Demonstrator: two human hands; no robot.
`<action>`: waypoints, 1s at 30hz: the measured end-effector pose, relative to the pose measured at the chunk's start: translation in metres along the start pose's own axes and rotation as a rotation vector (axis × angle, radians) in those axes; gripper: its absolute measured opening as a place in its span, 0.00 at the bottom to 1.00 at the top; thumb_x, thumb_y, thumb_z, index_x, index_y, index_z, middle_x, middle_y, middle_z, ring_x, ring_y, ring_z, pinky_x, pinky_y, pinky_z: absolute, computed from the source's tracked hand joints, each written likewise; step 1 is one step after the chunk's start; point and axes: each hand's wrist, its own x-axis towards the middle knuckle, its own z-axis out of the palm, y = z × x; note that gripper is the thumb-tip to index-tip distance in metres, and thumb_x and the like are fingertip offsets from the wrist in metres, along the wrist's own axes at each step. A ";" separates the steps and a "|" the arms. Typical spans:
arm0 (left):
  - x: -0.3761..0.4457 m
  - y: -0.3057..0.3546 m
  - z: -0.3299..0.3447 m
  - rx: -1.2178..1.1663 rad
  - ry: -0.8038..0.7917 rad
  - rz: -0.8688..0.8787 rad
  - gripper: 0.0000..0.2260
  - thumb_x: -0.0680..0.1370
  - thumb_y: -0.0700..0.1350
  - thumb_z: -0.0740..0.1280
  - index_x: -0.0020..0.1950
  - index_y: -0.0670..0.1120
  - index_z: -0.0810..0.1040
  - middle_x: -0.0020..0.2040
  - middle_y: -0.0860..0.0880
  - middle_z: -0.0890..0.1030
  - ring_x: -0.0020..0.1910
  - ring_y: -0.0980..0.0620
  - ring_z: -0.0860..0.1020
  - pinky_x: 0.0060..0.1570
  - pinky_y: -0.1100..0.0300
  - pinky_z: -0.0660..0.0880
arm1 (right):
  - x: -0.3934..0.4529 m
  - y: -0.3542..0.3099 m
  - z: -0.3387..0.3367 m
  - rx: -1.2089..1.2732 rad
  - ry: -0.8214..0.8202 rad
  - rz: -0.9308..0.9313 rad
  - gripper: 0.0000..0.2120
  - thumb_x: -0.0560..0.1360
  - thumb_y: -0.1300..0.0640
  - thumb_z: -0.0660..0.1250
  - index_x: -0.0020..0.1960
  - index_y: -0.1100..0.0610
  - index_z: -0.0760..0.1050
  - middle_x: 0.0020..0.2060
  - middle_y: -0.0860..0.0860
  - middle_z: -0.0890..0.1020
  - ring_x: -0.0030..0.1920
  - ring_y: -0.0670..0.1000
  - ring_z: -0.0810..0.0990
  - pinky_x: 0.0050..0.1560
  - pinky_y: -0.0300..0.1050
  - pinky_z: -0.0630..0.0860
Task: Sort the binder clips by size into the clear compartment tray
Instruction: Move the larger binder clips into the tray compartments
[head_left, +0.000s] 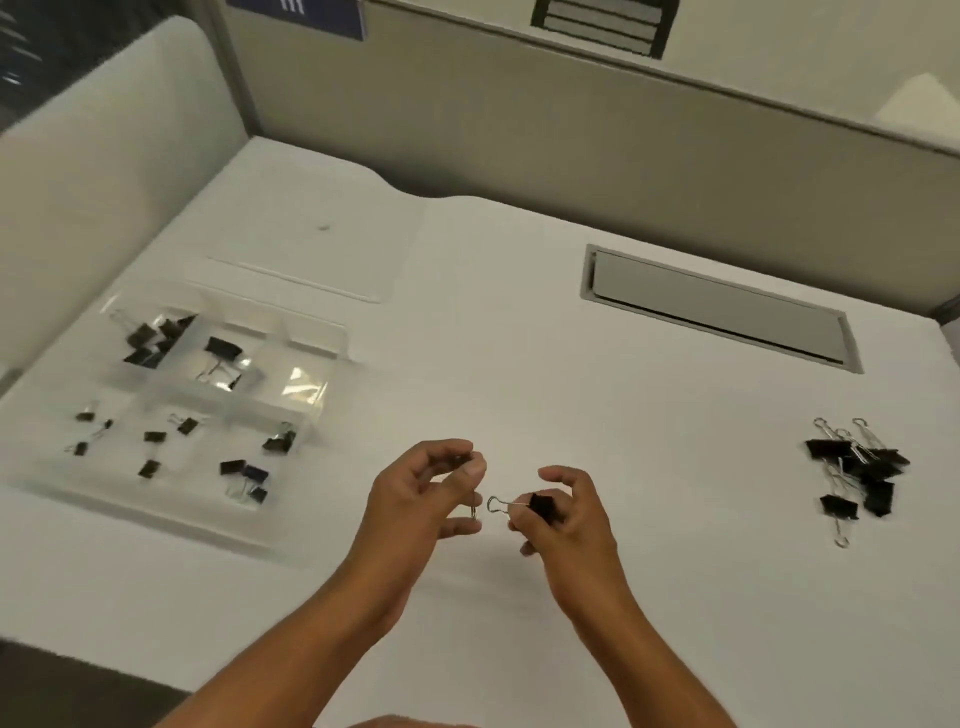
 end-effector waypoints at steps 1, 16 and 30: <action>0.000 0.007 -0.019 -0.012 0.038 0.029 0.08 0.78 0.47 0.76 0.57 0.50 0.85 0.53 0.49 0.86 0.50 0.44 0.85 0.51 0.44 0.85 | 0.004 -0.009 0.018 -0.040 -0.019 -0.032 0.13 0.80 0.61 0.72 0.59 0.48 0.73 0.45 0.46 0.87 0.45 0.48 0.85 0.42 0.37 0.81; 0.008 0.049 -0.212 -0.098 0.432 0.120 0.09 0.79 0.47 0.74 0.59 0.51 0.84 0.48 0.56 0.85 0.47 0.48 0.86 0.52 0.42 0.85 | 0.124 -0.148 0.279 -0.576 -0.294 -0.588 0.12 0.79 0.54 0.75 0.60 0.48 0.76 0.49 0.46 0.85 0.47 0.44 0.84 0.49 0.37 0.79; 0.049 0.076 -0.234 0.387 0.441 0.328 0.16 0.76 0.53 0.77 0.61 0.58 0.79 0.56 0.60 0.82 0.51 0.59 0.82 0.47 0.65 0.77 | 0.117 -0.100 0.272 -0.482 -0.030 -0.660 0.03 0.84 0.50 0.66 0.54 0.45 0.78 0.51 0.34 0.79 0.57 0.43 0.76 0.62 0.52 0.75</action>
